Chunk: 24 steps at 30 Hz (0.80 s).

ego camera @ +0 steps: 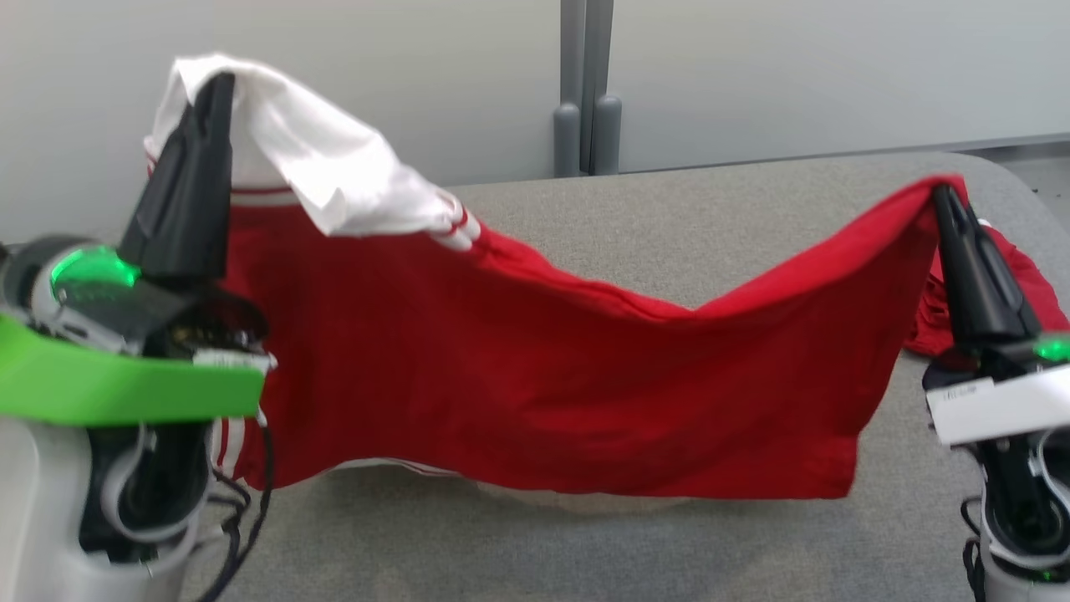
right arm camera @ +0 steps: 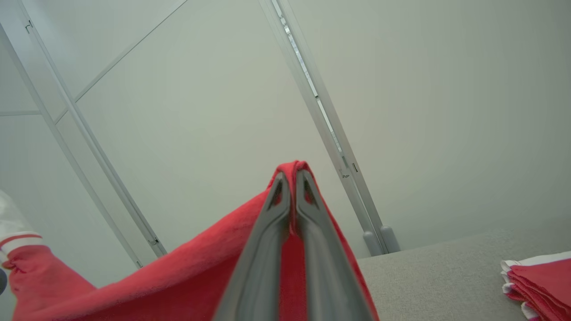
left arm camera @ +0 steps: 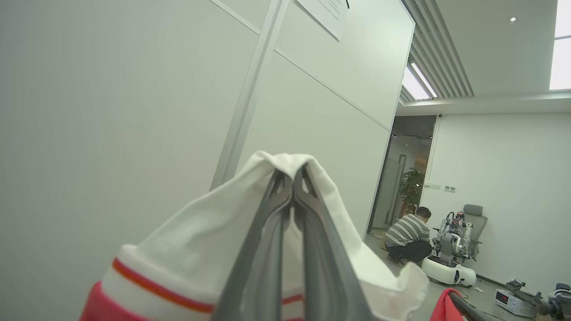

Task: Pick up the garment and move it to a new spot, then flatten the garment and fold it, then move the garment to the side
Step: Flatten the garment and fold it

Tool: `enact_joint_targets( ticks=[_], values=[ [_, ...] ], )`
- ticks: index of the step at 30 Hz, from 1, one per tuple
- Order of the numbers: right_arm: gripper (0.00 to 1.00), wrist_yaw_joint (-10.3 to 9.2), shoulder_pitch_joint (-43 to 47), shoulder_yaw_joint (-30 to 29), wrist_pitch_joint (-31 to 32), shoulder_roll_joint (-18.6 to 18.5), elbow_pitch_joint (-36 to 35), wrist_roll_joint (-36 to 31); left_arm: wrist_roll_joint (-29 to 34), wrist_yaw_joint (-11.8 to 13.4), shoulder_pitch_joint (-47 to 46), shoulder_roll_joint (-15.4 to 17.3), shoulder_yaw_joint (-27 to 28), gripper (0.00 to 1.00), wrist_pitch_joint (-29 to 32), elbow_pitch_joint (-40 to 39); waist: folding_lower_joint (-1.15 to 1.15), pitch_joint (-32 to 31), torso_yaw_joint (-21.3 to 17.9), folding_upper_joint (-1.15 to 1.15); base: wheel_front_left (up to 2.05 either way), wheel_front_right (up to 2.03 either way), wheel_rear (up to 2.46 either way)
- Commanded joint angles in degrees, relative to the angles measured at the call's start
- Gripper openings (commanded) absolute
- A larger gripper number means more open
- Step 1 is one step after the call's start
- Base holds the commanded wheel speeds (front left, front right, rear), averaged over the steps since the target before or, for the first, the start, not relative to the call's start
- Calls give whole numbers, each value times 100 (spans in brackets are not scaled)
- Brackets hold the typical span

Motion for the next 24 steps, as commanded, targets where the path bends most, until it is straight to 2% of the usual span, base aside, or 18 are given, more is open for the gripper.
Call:
enact_joint_targets(
  ticks=[1,6,11,18,22,24],
  values=[
    [0,2,-163,-4,51,-18,6,-17,-12,16,-188,55,24,0,52,70,0,126,-47,30,0,0,0],
    [0,2,-1339,24,326,-18,577,-9,-103,-23,-1281,102,52,0,402,882,0,605,-94,30,0,0,0],
    [0,2,-3050,164,312,-18,1843,-295,133,-59,-2668,232,45,0,618,2208,0,1120,-186,30,0,0,0],
    [0,2,-5344,357,-434,-52,3836,-977,606,-236,-4482,181,-42,0,298,3825,0,1639,-197,30,0,0,0],
    [0,2,-5990,552,-953,-185,4620,-1194,647,-382,-5063,79,-40,0,-91,4318,0,1839,-105,30,0,0,0],
    [0,2,-6059,628,-1183,-242,4954,-1200,571,-447,-5022,27,-75,0,-202,4478,0,1909,-50,30,0,0,0]
  ],
)
